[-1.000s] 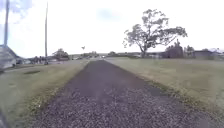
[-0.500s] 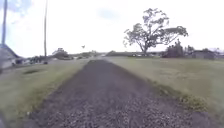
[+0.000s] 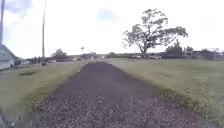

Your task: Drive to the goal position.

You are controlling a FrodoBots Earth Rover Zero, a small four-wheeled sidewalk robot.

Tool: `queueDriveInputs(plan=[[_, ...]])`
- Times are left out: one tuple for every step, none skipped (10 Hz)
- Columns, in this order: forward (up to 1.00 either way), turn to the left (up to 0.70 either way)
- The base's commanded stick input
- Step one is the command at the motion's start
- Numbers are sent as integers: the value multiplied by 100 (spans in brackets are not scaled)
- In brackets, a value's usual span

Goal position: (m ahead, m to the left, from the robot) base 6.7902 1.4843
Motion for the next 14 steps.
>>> queueDriveInputs(plan=[[50, 0], [50, 0], [50, 0], [50, 0], [50, 0], [50, 0], [50, 0], [50, 0], [50, 0], [50, 0], [50, 0], [50, 0], [50, 0], [50, 0]])
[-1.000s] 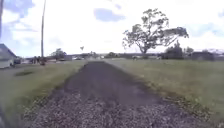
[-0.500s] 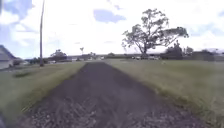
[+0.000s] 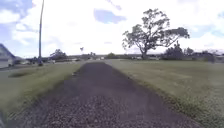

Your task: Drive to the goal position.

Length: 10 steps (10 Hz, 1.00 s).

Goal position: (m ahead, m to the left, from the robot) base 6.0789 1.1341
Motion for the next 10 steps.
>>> queueDriveInputs(plan=[[50, 0], [50, 0], [50, 0], [50, 0], [50, 0], [50, 0], [50, 0], [50, 0], [50, 0], [50, 0]])
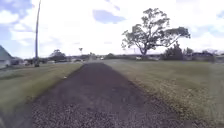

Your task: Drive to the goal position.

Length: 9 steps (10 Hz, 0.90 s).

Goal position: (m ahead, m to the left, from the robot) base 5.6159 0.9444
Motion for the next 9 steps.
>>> queueDriveInputs(plan=[[50, 0], [50, 0], [50, 5], [50, 47], [50, 50], [50, 49], [50, 13], [50, 0], [50, 0]])
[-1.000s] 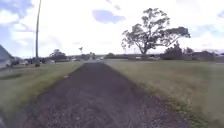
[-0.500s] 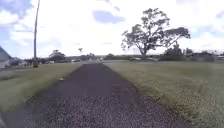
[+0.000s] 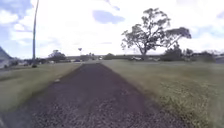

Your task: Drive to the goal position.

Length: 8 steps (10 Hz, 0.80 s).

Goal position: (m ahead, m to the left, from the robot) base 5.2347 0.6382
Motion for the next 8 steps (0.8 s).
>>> queueDriveInputs(plan=[[50, 0], [50, 0], [50, 0], [50, 0], [50, 0], [50, 0], [50, 0], [50, 0]])
